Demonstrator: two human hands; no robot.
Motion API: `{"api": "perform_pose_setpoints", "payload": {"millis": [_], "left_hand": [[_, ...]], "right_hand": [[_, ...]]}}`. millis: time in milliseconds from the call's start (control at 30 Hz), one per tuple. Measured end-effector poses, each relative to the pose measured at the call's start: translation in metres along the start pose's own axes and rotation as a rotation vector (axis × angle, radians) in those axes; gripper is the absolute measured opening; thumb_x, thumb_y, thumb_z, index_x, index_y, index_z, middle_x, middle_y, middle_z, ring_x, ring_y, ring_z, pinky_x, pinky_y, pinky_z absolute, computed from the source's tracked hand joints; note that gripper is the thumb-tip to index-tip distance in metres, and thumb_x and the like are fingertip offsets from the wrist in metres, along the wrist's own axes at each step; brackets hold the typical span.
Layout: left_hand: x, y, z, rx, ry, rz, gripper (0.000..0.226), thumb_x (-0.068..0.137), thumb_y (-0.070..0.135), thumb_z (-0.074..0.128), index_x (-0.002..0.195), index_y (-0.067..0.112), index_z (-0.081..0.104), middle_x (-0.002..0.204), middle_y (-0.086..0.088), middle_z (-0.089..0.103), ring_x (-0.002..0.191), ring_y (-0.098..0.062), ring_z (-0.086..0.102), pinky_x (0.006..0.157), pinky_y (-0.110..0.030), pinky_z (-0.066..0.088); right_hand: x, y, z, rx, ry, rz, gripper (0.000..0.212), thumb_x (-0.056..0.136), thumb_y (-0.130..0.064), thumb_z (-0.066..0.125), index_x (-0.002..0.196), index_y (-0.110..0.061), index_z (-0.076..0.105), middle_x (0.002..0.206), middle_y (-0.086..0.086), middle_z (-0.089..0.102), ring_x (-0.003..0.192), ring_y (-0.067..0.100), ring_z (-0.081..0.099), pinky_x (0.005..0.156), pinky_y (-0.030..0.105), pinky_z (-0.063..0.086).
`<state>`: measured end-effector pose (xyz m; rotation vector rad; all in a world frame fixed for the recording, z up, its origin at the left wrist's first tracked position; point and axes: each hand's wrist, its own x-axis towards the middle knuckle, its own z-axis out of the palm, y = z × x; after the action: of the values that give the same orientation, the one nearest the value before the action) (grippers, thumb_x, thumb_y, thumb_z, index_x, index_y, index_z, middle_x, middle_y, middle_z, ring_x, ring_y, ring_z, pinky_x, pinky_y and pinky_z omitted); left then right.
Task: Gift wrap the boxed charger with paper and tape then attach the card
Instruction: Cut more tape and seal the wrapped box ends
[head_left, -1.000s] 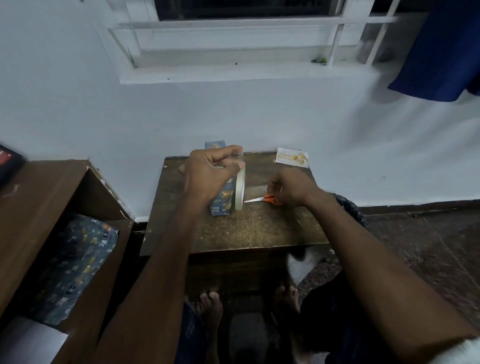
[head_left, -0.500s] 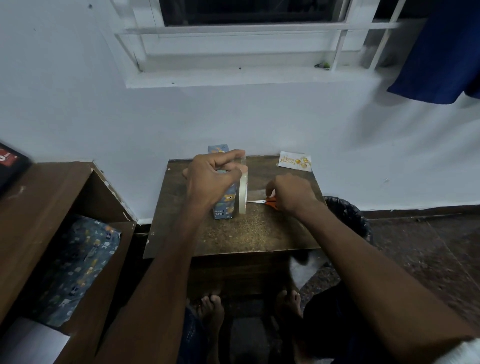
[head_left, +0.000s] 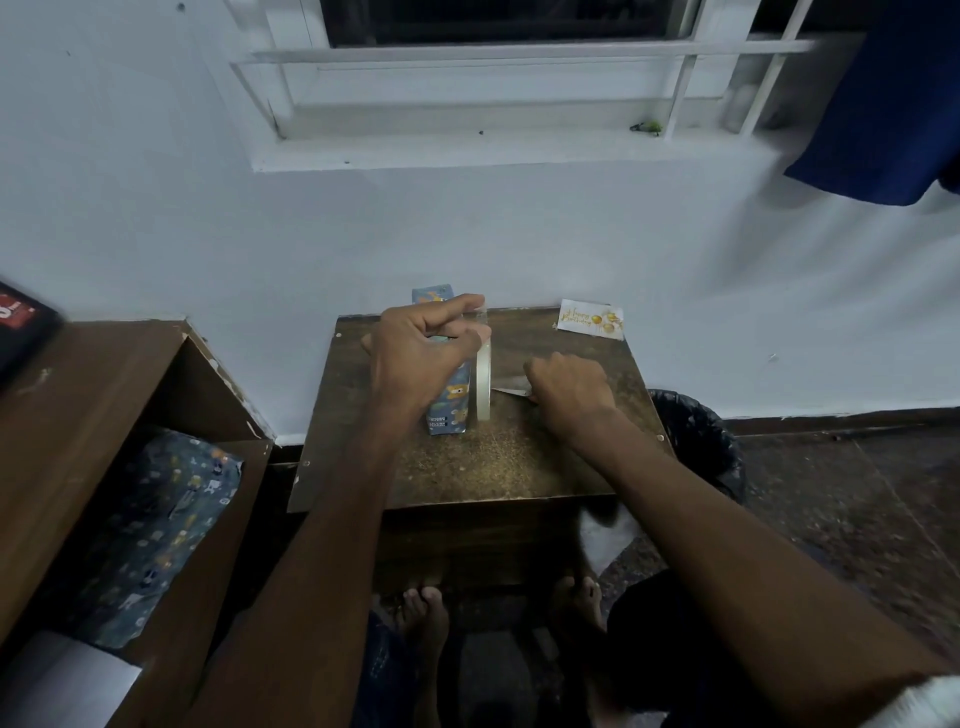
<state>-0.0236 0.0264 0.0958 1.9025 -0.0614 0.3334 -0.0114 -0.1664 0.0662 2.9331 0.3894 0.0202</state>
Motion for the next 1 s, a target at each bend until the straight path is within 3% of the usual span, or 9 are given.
{"api": "perform_pose_setpoints", "payload": {"millis": [100, 200, 333, 400, 500, 600, 800, 933, 1000], "left_hand": [[-0.002, 0.006, -0.003, 0.021, 0.007, -0.024, 0.038, 0.086, 0.033, 0.088, 0.122, 0.034, 0.080, 0.093, 0.026, 0.079, 0.111, 0.004, 0.071, 0.107, -0.050, 0.056], [-0.003, 0.005, -0.004, 0.015, 0.006, -0.027, 0.038, 0.087, 0.032, 0.088, 0.124, 0.032, 0.080, 0.096, 0.024, 0.080, 0.111, 0.002, 0.071, 0.106, -0.050, 0.057], [-0.001, 0.001, -0.002, 0.010, -0.015, -0.027, 0.042, 0.081, 0.048, 0.085, 0.121, 0.043, 0.078, 0.098, 0.021, 0.081, 0.117, -0.004, 0.071, 0.109, -0.059, 0.051], [-0.001, -0.001, -0.001, 0.004, -0.015, -0.010, 0.044, 0.077, 0.054, 0.084, 0.120, 0.046, 0.078, 0.098, 0.021, 0.081, 0.117, -0.006, 0.072, 0.109, -0.061, 0.050], [0.001, -0.004, -0.001, -0.023, -0.006, 0.001, 0.041, 0.081, 0.043, 0.087, 0.121, 0.038, 0.080, 0.098, 0.020, 0.081, 0.113, -0.006, 0.074, 0.105, -0.057, 0.055], [0.002, -0.005, -0.001, -0.019, -0.021, 0.018, 0.038, 0.082, 0.042, 0.085, 0.119, 0.040, 0.080, 0.096, 0.019, 0.081, 0.116, -0.005, 0.072, 0.110, -0.058, 0.051], [0.001, 0.001, 0.001, 0.042, -0.043, 0.085, 0.035, 0.079, 0.050, 0.078, 0.114, 0.051, 0.078, 0.093, 0.025, 0.079, 0.116, 0.000, 0.070, 0.114, -0.058, 0.045], [0.000, 0.008, 0.003, 0.086, -0.038, 0.145, 0.035, 0.076, 0.054, 0.072, 0.104, 0.074, 0.068, 0.094, 0.035, 0.076, 0.117, -0.002, 0.070, 0.111, -0.061, 0.045], [-0.001, 0.008, 0.004, 0.086, -0.034, 0.163, 0.037, 0.076, 0.054, 0.072, 0.108, 0.072, 0.067, 0.094, 0.038, 0.074, 0.116, -0.002, 0.070, 0.110, -0.062, 0.046]], "right_hand": [[0.002, 0.010, 0.004, 0.143, -0.041, 0.058, 0.026, 0.093, -0.019, 0.070, 0.116, -0.013, 0.060, 0.111, 0.008, 0.067, 0.102, 0.030, 0.066, 0.071, 0.038, 0.044], [0.006, 0.020, 0.006, 0.257, -0.044, 0.110, 0.022, 0.090, -0.026, 0.076, 0.109, -0.015, 0.072, 0.104, 0.008, 0.070, 0.097, 0.030, 0.068, 0.076, 0.040, 0.053], [0.011, 0.036, -0.001, 0.437, 0.054, 0.143, 0.013, 0.089, -0.025, 0.077, 0.101, -0.024, 0.081, 0.091, 0.002, 0.073, 0.085, 0.023, 0.068, 0.074, 0.034, 0.055], [0.010, 0.049, -0.007, 0.588, 0.088, 0.121, 0.012, 0.085, -0.019, 0.077, 0.094, -0.027, 0.080, 0.083, -0.002, 0.074, 0.078, 0.019, 0.070, 0.072, 0.033, 0.057], [-0.002, 0.065, -0.022, 1.005, 0.077, 0.034, 0.027, 0.081, 0.005, 0.077, 0.093, -0.019, 0.076, 0.075, 0.005, 0.074, 0.056, 0.013, 0.069, 0.059, 0.030, 0.055], [-0.012, 0.074, -0.032, 1.278, 0.026, -0.079, 0.025, 0.082, 0.016, 0.073, 0.099, -0.004, 0.075, 0.077, 0.020, 0.074, 0.066, 0.020, 0.075, 0.054, 0.028, 0.054], [-0.017, 0.068, -0.048, 1.265, 0.004, -0.217, 0.028, 0.081, 0.009, 0.082, 0.105, -0.006, 0.079, 0.082, 0.007, 0.079, 0.075, 0.020, 0.078, 0.070, 0.026, 0.060], [-0.015, 0.061, -0.050, 1.151, 0.034, -0.201, 0.033, 0.080, 0.003, 0.083, 0.107, -0.015, 0.082, 0.086, 0.001, 0.080, 0.078, 0.018, 0.079, 0.074, 0.027, 0.062], [-0.015, 0.060, -0.049, 1.133, 0.044, -0.186, 0.033, 0.079, 0.002, 0.083, 0.107, -0.016, 0.082, 0.086, 0.000, 0.080, 0.079, 0.017, 0.078, 0.076, 0.030, 0.063]]}}
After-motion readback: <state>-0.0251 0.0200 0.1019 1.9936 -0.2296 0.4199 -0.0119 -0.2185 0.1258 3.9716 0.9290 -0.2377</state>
